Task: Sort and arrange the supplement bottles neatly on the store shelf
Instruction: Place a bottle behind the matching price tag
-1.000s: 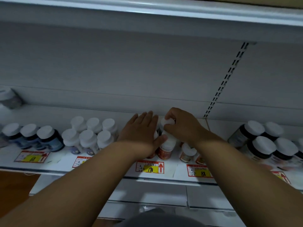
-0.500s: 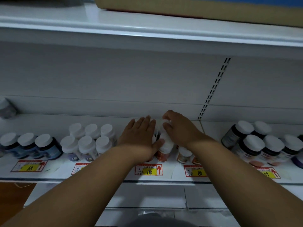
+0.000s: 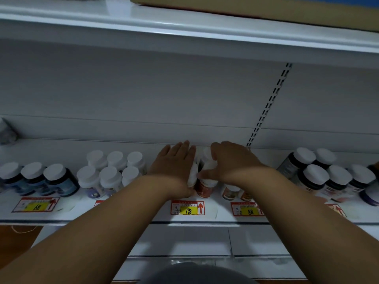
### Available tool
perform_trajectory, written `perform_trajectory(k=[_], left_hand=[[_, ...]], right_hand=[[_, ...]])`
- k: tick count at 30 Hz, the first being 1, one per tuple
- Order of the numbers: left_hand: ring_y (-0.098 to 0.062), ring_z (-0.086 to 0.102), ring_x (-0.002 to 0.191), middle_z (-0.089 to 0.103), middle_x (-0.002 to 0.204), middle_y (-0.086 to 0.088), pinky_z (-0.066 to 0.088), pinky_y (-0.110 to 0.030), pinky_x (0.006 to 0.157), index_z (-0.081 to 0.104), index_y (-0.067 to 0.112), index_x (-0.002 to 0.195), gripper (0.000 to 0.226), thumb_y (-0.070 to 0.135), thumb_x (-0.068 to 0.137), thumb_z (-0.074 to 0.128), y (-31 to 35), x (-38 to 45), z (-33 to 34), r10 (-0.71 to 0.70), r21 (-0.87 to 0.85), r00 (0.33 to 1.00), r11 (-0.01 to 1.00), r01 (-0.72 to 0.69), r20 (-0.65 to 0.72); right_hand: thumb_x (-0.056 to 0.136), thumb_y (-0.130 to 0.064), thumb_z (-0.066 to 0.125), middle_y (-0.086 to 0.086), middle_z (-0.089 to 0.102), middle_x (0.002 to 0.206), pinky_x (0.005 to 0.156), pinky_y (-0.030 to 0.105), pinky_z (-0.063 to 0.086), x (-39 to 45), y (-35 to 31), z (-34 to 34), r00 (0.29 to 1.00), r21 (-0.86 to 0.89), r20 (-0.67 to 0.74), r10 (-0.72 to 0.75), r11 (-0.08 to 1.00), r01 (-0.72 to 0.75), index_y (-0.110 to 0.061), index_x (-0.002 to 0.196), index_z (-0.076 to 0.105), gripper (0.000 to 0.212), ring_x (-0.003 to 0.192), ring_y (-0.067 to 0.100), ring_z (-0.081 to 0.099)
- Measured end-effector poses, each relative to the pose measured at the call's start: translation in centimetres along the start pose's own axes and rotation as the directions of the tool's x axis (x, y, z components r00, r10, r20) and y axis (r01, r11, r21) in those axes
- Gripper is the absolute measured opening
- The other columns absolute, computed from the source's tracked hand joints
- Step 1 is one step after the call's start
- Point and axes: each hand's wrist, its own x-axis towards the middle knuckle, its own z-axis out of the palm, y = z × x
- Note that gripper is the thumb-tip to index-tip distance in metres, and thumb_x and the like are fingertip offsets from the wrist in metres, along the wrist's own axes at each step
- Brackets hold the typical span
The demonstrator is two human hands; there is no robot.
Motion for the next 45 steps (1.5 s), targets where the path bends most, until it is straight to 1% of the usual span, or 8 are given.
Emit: perform_trajectory(k=[8, 11, 14, 19, 25, 35, 41, 45], left_hand=[[-0.022, -0.009, 0.148, -0.016, 0.160, -0.007, -0.002, -0.042, 0.120, -0.015, 0.017, 0.151, 0.109, 0.061, 0.081, 0.057, -0.1, 0.3, 0.4, -0.001, 0.002, 1.000, 1.000, 0.001, -0.027], [-0.022, -0.008, 0.148, -0.016, 0.161, -0.006, -0.002, -0.042, 0.120, -0.013, 0.017, 0.151, 0.109, 0.060, 0.081, 0.057, -0.1, 0.1, 0.5, -0.006, -0.009, 0.999, 1.000, 0.006, -0.033], [-0.022, -0.008, 0.148, -0.014, 0.161, -0.006, -0.003, -0.042, 0.120, -0.012, 0.016, 0.152, 0.108, 0.059, 0.081, 0.058, 0.0, 0.0, 0.5, -0.012, -0.018, 0.999, 1.000, 0.011, -0.050], [-0.024, -0.009, 0.148, -0.013, 0.161, -0.005, -0.002, -0.042, 0.120, -0.010, 0.017, 0.152, 0.109, 0.061, 0.080, 0.059, 0.3, -0.1, 0.4, -0.030, -0.009, 0.998, 1.000, 0.029, -0.049], [-0.022, -0.008, 0.148, -0.013, 0.161, -0.006, -0.003, -0.040, 0.120, -0.011, 0.015, 0.152, 0.111, 0.061, 0.080, 0.059, 0.2, 0.1, 0.2, -0.032, -0.011, 0.999, 0.999, 0.032, -0.040], [-0.022, -0.007, 0.148, -0.014, 0.161, -0.007, -0.004, -0.039, 0.120, -0.011, 0.015, 0.152, 0.110, 0.058, 0.081, 0.061, 0.2, 0.3, 0.2, -0.019, -0.037, 0.999, 0.999, 0.018, -0.047], [-0.021, -0.009, 0.148, -0.016, 0.160, -0.006, -0.003, -0.037, 0.120, -0.011, 0.016, 0.152, 0.114, 0.060, 0.078, 0.063, 0.0, 0.1, 0.2, -0.013, -0.049, 0.999, 0.999, 0.011, -0.047], [-0.021, -0.008, 0.148, -0.014, 0.161, -0.006, -0.003, -0.037, 0.120, -0.009, 0.016, 0.152, 0.112, 0.062, 0.078, 0.061, 0.1, -0.2, -0.3, 0.005, -0.046, 0.998, 0.999, -0.008, -0.063]], right_hand=[[0.078, -0.036, 0.073, 0.004, 0.040, 0.115, 0.073, 0.030, 0.038, -0.6, -0.8, 0.3, 0.994, 0.050, 0.081, -0.072, 0.996, 0.068, -0.020, 0.109, 0.049, 0.043, 0.091, 0.021, 0.047], [0.069, -0.046, 0.077, 0.004, 0.033, 0.131, 0.089, 0.034, 0.040, -0.6, -0.2, 0.5, 0.995, -0.037, 0.005, -0.097, 0.995, 0.097, -0.025, 0.131, 0.039, 0.075, 0.117, 0.023, 0.038], [0.065, -0.054, 0.078, 0.006, 0.009, 0.157, 0.111, 0.041, 0.025, 0.4, 0.4, 0.9, 0.993, -0.143, 0.067, -0.101, 0.984, 0.110, -0.028, 0.152, 0.006, 0.115, 0.141, 0.031, 0.017], [0.052, -0.046, 0.086, 0.008, 0.033, 0.131, 0.086, 0.037, 0.050, 2.5, 0.3, 2.2, 0.978, -0.036, 0.172, -0.115, 0.992, 0.123, -0.034, 0.146, 0.015, 0.119, 0.110, 0.029, 0.054], [0.056, -0.035, 0.087, 0.009, 0.029, 0.131, 0.072, 0.028, 0.044, 2.8, 0.0, 2.7, 0.981, 0.071, 0.156, -0.112, 0.992, 0.102, -0.028, 0.141, 0.025, 0.105, 0.098, 0.026, 0.059], [0.056, -0.036, 0.088, 0.003, 0.030, 0.126, 0.076, 0.027, 0.046, 2.1, 0.2, 2.7, 0.983, 0.159, 0.116, -0.141, 0.980, 0.121, -0.032, 0.142, 0.023, 0.108, 0.091, 0.020, 0.056], [0.048, -0.048, 0.087, 0.002, 0.036, 0.125, 0.085, 0.038, 0.051, 1.9, 0.3, 2.0, 0.983, 0.086, 0.105, -0.148, 0.987, 0.139, -0.039, 0.142, 0.019, 0.116, 0.106, 0.025, 0.055], [0.054, -0.053, 0.085, 0.005, 0.025, 0.145, 0.098, 0.038, 0.045, 2.0, 0.8, 1.5, 0.981, 0.102, 0.122, -0.148, 0.986, 0.136, -0.037, 0.150, 0.004, 0.127, 0.128, 0.027, 0.042]])
